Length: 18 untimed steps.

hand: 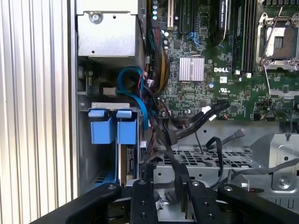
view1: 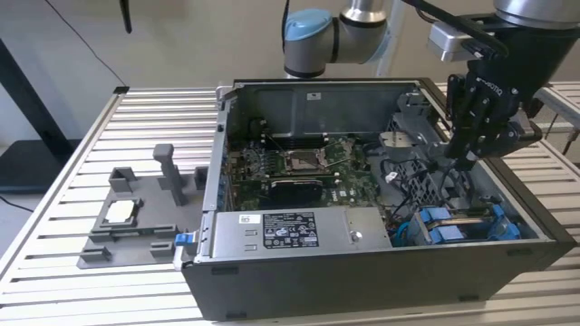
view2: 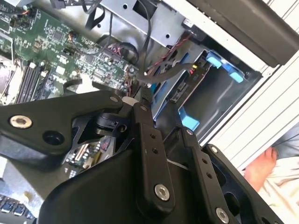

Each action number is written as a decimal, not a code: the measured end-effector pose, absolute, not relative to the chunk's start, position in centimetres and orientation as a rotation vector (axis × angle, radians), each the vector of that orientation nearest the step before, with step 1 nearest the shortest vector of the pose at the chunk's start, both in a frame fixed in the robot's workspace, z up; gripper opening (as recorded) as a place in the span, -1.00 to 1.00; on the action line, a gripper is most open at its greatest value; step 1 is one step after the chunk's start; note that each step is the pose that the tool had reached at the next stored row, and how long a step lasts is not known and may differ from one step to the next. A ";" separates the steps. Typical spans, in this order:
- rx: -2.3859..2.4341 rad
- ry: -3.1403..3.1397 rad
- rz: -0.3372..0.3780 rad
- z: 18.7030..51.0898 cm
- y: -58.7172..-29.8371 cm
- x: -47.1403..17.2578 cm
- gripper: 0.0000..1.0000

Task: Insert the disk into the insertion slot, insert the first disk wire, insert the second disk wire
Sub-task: 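Insert the second disk wire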

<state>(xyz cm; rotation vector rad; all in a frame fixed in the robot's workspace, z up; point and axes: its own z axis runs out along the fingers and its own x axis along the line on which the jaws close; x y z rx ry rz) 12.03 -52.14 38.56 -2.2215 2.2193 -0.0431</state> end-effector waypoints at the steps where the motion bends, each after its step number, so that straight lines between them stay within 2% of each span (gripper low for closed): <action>1: -2.221 2.218 -0.045 38.6 -52.1 11.8 -0.34; 11: -2.207 2.206 -0.073 38.6 -51.7 9.4 -0.34; 18: -2.179 2.177 -0.176 38.5 -51.1 7.9 -0.34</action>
